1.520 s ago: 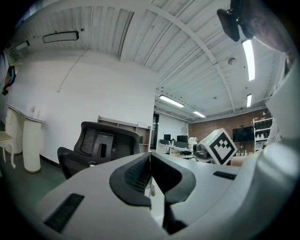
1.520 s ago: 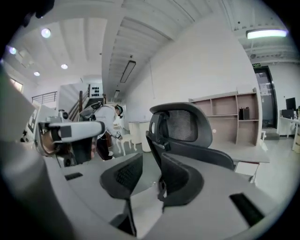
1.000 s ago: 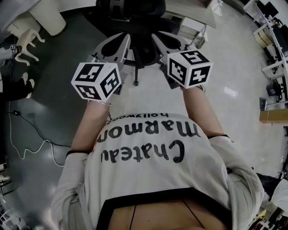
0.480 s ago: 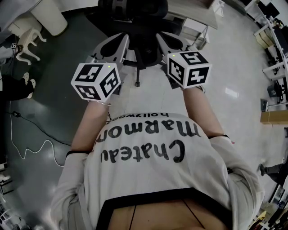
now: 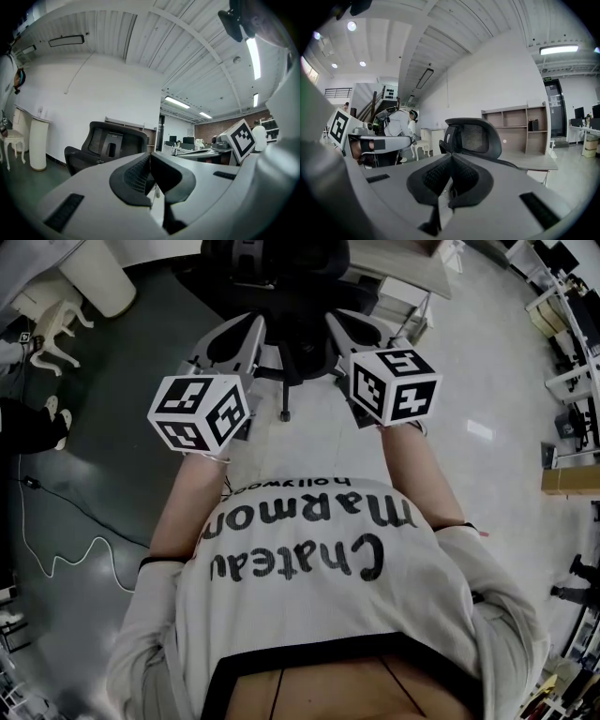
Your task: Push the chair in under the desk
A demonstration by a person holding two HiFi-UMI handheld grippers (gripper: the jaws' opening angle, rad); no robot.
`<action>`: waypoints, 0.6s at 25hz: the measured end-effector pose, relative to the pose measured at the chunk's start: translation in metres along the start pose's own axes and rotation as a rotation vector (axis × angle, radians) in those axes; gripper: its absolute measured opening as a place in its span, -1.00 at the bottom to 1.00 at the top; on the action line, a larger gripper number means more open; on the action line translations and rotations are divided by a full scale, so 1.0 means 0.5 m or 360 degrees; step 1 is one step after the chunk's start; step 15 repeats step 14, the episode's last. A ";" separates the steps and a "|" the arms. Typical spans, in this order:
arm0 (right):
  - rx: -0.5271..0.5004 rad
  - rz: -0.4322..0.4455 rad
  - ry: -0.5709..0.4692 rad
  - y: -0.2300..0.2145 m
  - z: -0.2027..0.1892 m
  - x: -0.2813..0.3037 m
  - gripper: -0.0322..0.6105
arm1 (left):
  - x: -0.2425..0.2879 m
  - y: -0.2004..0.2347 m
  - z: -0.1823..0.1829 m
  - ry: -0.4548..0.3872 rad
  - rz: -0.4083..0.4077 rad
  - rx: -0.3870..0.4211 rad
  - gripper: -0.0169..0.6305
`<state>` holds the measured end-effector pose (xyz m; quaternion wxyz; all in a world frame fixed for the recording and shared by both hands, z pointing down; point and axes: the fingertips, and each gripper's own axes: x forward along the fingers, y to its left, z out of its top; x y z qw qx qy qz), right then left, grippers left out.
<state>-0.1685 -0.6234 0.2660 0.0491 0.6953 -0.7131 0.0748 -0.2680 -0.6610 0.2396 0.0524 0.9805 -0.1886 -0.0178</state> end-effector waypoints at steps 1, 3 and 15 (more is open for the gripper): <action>-0.0005 -0.0004 0.0005 0.002 -0.002 0.002 -0.87 | 0.000 0.002 -0.002 0.0004 -0.0004 -0.0003 -0.89; -0.0009 -0.0013 0.0013 0.004 -0.007 0.004 -0.87 | 0.000 0.004 -0.008 0.0011 -0.0009 0.0007 -0.90; -0.0039 -0.0049 0.0048 0.017 -0.038 0.010 -0.87 | -0.013 0.020 -0.043 0.0040 -0.0010 0.0013 -0.89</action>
